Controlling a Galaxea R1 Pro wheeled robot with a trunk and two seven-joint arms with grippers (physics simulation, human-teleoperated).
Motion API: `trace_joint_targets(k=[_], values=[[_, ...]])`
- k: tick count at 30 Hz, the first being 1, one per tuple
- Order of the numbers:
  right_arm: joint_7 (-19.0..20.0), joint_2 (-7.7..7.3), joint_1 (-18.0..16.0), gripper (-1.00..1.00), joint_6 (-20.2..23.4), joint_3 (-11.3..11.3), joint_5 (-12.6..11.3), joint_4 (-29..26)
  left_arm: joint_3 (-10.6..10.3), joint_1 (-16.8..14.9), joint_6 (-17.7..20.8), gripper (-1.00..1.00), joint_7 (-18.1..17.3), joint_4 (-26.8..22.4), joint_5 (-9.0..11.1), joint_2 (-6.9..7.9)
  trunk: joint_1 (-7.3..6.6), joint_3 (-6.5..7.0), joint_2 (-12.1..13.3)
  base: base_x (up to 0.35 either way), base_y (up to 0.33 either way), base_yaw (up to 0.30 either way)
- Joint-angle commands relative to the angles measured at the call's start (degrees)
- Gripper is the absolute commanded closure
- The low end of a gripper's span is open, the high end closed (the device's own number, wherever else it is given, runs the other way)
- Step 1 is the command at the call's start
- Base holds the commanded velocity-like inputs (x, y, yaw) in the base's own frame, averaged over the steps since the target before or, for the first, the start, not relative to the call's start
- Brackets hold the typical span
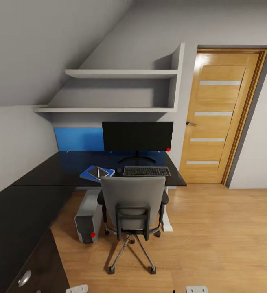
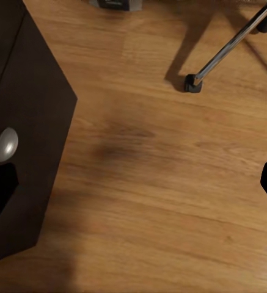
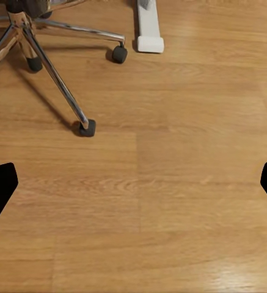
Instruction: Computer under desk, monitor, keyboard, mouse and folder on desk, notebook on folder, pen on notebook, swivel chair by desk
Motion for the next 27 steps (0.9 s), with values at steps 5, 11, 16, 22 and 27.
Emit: trace_joint_targets(k=[5, 11, 16, 22, 27], values=[[-0.1, 0.03, -0.1, -1.00, -0.3, 0.5, -0.6, 0.1, -0.5, 0.0, -1.1, -1.00, -0.7, 0.0, 0.3, 0.13, -1.11, 0.84, 2.0, 0.000, 0.000, 0.000], [-0.1, 0.03, -0.1, -1.00, -0.3, 0.5, -0.6, 0.1, -0.5, 1.2, -3.6, -1.00, -4.0, 0.0, 0.3, 1.21, -2.42, 1.91, 4.4, 0.000, 0.000, 0.000], [-0.1, 0.03, -0.1, -1.00, -0.3, 0.5, -0.6, 0.1, -0.5, 1.5, -4.0, -1.00, -4.7, 0.0, 0.3, 1.45, -3.52, 2.81, 6.4, 0.000, 0.000, 0.000], [-0.1, 0.03, -0.1, -1.00, -0.3, 0.5, -0.6, 0.1, -0.5, 2.3, -4.1, -1.00, -4.8, 0.0, 0.4, 1.51, -4.84, 3.89, 8.8, 0.000, 0.000, 0.000], [-0.1, 0.03, -0.1, -1.00, -0.3, 0.5, -0.6, 0.1, -0.5, 2.5, -5.4, -1.00, -4.8, 0.0, 0.4, 1.43, -5.94, 4.79, 10.8, 0.000, 0.000, 0.000]])
